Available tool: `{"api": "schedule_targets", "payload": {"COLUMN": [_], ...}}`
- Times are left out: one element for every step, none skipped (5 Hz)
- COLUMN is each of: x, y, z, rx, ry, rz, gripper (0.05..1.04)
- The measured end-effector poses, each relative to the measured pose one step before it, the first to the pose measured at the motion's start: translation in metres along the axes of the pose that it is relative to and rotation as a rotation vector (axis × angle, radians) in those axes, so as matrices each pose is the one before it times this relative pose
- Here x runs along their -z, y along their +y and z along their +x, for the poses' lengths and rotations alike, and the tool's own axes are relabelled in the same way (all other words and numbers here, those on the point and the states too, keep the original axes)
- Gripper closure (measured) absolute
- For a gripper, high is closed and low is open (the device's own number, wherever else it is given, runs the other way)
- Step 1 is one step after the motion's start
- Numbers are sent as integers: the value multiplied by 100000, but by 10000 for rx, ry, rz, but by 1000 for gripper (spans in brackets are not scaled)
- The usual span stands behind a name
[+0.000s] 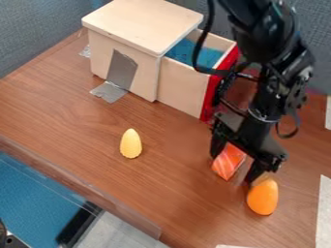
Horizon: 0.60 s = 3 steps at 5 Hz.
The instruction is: Move the fish on top of the drawer
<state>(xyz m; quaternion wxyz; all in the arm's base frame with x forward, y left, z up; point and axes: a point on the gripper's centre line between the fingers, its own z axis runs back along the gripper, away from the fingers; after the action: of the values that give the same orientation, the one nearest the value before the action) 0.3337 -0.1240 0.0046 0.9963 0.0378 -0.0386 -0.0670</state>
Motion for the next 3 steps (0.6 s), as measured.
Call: {"api": "schedule_targets", "payload": {"x": [150, -602, -5231], "y": [-113, 758, 1400], "z": [255, 185, 1928], "rx": [-67, -87, -278], "ry": [74, 111, -851], "rz": [-104, -25, -567], "gripper": [423, 509, 509]}}
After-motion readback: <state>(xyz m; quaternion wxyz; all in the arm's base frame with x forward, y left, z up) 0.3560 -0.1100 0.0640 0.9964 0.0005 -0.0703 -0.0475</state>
